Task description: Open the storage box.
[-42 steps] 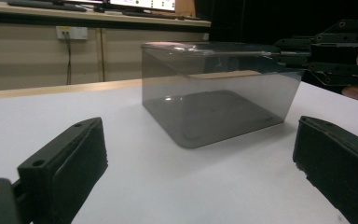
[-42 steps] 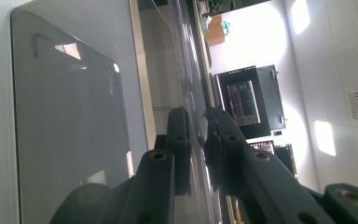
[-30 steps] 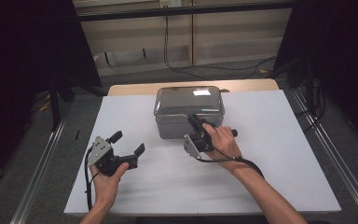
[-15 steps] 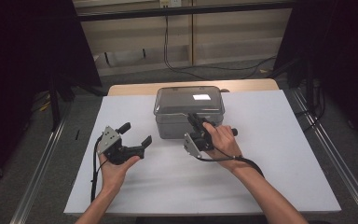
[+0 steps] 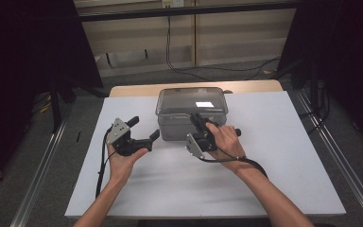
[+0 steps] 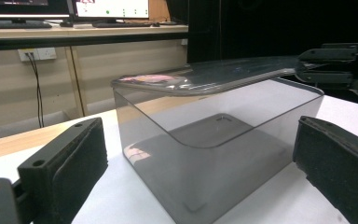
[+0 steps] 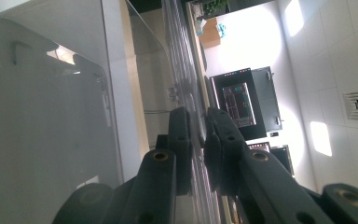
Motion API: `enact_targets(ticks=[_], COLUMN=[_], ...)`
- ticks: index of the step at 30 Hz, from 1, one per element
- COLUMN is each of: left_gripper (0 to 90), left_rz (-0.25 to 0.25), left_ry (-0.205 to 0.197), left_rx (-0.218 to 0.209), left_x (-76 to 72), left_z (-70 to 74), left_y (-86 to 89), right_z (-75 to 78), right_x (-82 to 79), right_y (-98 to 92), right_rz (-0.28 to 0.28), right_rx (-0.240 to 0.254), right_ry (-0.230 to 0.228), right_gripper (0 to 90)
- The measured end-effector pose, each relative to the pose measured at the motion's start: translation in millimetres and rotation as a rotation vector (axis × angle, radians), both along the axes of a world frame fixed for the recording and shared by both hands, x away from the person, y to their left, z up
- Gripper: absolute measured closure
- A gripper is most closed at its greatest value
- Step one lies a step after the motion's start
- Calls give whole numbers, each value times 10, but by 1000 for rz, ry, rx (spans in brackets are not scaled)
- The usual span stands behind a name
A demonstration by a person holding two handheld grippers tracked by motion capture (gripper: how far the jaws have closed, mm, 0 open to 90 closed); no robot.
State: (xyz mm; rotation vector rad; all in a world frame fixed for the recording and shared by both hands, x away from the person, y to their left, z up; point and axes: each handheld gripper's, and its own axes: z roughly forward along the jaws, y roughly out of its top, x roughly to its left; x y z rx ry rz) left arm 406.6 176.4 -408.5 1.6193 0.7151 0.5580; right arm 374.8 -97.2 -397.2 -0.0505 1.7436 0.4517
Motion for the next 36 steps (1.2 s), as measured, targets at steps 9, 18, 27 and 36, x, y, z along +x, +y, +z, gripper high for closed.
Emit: enact_targets(ticks=[9, 18, 27, 36], left_gripper=[35, 62, 90, 150], left_rz=[0, 1, -5, -3], left_ry=[-14, -30, -55, -62], left_rx=[27, 27, 6, 45], left_x=[176, 334, 453, 502], left_z=[-13, -4, 81, 69], left_y=[-68, -125, -209, -314], right_z=[48, 85, 106, 140], right_x=[16, 35, 41, 60], right_y=[-6, -1, -10, -17], right_rz=[3, 9, 5, 8], right_rx=[5, 6, 16, 21], right_ry=[-7, -16, -17, -23], right_gripper=[807, 810, 810, 810])
